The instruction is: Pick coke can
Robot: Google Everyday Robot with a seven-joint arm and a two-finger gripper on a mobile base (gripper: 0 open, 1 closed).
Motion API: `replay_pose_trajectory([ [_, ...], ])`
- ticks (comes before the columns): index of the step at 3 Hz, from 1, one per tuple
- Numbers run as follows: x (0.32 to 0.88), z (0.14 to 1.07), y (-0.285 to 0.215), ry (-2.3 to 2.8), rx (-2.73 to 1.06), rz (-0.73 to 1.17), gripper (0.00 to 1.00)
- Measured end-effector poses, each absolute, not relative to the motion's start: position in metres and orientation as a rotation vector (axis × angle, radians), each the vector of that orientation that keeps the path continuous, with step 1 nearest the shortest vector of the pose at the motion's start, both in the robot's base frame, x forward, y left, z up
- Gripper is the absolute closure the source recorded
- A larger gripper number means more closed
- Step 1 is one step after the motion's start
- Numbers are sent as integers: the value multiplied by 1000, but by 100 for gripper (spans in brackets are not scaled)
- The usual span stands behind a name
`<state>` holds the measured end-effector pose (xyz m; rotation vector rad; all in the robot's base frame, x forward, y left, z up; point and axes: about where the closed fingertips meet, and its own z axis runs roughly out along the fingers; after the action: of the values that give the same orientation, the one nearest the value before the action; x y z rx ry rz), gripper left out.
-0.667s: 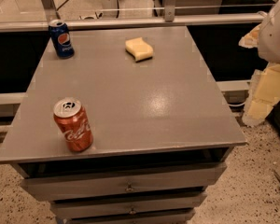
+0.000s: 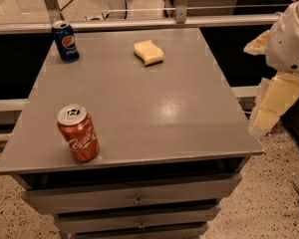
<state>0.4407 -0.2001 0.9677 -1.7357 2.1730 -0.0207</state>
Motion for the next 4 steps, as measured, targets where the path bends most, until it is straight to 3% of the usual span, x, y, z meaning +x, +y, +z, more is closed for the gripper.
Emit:
replay_pose_trajectory([
  [4, 419, 890, 14, 1650, -1759, 703, 0],
])
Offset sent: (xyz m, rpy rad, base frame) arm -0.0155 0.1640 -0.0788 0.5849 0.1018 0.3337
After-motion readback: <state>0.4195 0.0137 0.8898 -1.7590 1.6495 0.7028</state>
